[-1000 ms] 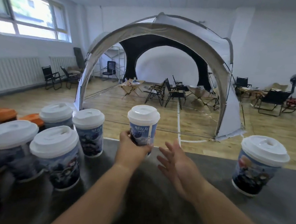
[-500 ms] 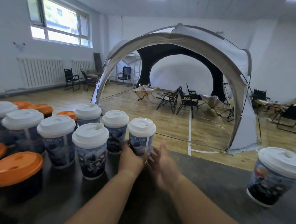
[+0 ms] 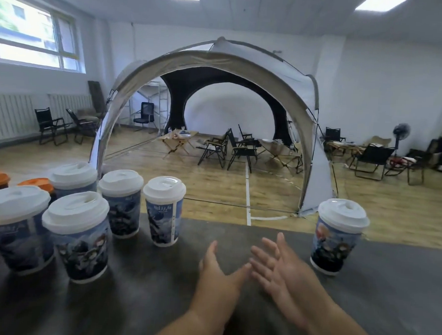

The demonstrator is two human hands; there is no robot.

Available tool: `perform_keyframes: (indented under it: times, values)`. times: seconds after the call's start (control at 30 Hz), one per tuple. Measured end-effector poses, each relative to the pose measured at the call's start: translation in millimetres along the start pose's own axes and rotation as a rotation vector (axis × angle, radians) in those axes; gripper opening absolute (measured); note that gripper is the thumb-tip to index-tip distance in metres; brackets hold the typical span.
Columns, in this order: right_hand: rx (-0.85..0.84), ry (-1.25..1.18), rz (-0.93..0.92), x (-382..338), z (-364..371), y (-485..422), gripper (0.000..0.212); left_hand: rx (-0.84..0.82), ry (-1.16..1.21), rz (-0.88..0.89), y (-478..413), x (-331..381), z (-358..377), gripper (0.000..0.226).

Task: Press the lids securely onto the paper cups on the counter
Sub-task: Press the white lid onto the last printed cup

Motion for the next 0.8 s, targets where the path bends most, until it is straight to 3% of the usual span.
perform_keyframes:
  times: [0.07, 0.13, 0.23, 0.3, 0.37, 0.43, 0.53, 0.6, 0.7, 0.8]
  values:
    - [0.102, 0.031, -0.154, -11, -25, 13, 0.044, -0.226, 0.029, -0.013, 3, 4, 36, 0.065]
    - [0.225, 0.109, -0.416, -29, -48, 30, 0.044, -0.348, 0.024, 0.016, 5, 17, 66, 0.058]
    - [0.459, 0.208, -0.747, -63, -78, 58, 0.038, -0.417, -0.005, 0.113, 1, 38, 100, 0.063]
    - [0.621, 0.262, -0.852, -84, -96, 63, 0.035, -0.424, -0.01, 0.175, -6, 53, 117, 0.069]
    - [0.719, 0.29, -0.827, -94, -114, 52, 0.028, -0.432, -0.02, 0.199, -16, 66, 132, 0.074]
    - [0.742, 0.266, -0.684, -94, -131, 29, 0.027, -0.464, -0.001, 0.187, -23, 74, 144, 0.079]
    - [0.591, 0.23, -0.444, -83, -136, 0, 0.056, -0.511, 0.038, 0.136, -29, 76, 156, 0.092]
    - [0.451, 0.179, -0.424, -78, -118, -3, 0.058, -0.534, 0.043, 0.138, -30, 75, 156, 0.091]
    - [0.353, 0.163, -0.415, -66, -92, -2, 0.062, -0.476, 0.078, 0.169, -30, 73, 141, 0.068]
    - [0.249, 0.189, -0.378, -44, -67, 0, 0.065, -0.366, 0.091, 0.214, -27, 68, 103, 0.081]
Point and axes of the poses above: each hand's wrist, its own y-axis away from the middle knuckle, its own z-axis out of the palm, x = y × z, the point moved 3 cm from there along -y, towards the middle knuckle, and after that the axes turned 2 degrees about -y, right-handed, at the moved point
